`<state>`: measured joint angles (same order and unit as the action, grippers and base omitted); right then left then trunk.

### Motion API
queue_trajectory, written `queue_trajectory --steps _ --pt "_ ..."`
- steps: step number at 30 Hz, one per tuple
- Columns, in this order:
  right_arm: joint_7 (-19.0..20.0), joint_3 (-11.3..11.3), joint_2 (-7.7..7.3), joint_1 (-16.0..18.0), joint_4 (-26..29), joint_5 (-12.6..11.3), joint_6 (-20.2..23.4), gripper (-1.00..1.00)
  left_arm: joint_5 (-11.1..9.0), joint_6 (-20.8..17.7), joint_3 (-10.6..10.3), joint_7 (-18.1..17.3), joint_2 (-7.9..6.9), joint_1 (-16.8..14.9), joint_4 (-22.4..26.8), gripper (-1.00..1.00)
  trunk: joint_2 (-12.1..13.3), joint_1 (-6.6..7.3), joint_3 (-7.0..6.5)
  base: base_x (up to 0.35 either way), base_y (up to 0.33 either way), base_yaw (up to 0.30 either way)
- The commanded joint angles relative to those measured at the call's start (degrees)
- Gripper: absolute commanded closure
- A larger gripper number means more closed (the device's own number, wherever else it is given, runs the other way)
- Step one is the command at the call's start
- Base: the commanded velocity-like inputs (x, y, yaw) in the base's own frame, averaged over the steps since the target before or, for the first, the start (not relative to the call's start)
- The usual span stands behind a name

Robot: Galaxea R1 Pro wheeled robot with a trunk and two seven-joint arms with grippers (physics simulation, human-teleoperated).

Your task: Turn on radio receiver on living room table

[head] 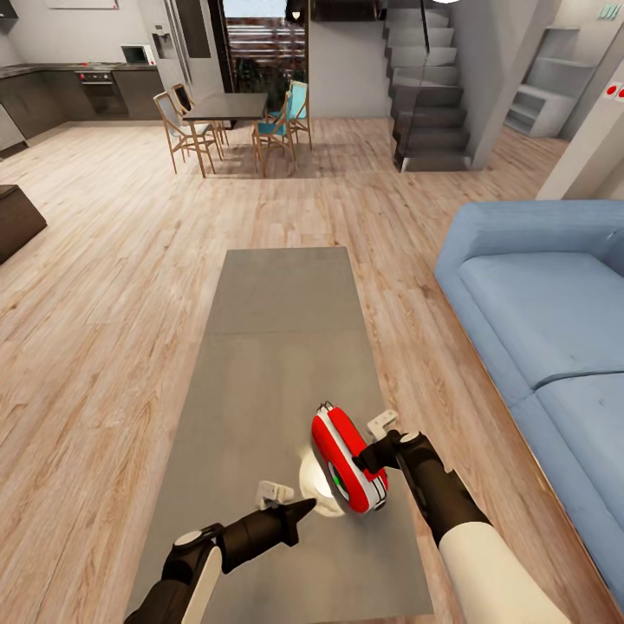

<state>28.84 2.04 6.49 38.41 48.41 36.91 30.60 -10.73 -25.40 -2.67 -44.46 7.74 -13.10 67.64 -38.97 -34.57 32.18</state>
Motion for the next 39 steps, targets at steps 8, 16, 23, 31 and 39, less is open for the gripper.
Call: queue_trajectory --steps 8,16,23,31,39 --pt "0.2 -0.2 -0.22 0.0 4.0 0.0 0.5 -1.0 0.0 -3.0 0.3 -1.4 0.0 0.0 0.1 1.0 0.0 0.0 0.0 -0.201 0.0 0.0" --pt "-0.2 -0.3 -0.04 0.0 4.7 0.0 0.8 -1.0 0.1 -4.1 0.3 -1.3 0.0 0.0 0.1 1.0 0.0 0.0 0.0 -0.342 0.0 0.0" --pt "-0.4 -0.3 0.01 0.0 4.8 0.3 0.7 -1.0 0.1 -3.3 0.2 -1.1 0.0 0.0 0.1 1.0 0.0 0.0 0.0 -0.338 -0.012 0.0" --pt "-1.1 -0.2 0.02 0.0 4.8 0.3 0.7 -1.0 0.1 -3.2 0.1 -1.1 0.0 0.0 0.1 1.0 0.0 0.0 -0.3 -0.088 -0.02 0.0" --pt "-3.4 -0.2 0.1 0.0 4.8 0.3 0.7 -1.0 0.0 -3.2 0.3 -1.2 0.0 0.0 0.1 1.0 0.0 0.0 -1.0 -0.003 -0.001 0.0"
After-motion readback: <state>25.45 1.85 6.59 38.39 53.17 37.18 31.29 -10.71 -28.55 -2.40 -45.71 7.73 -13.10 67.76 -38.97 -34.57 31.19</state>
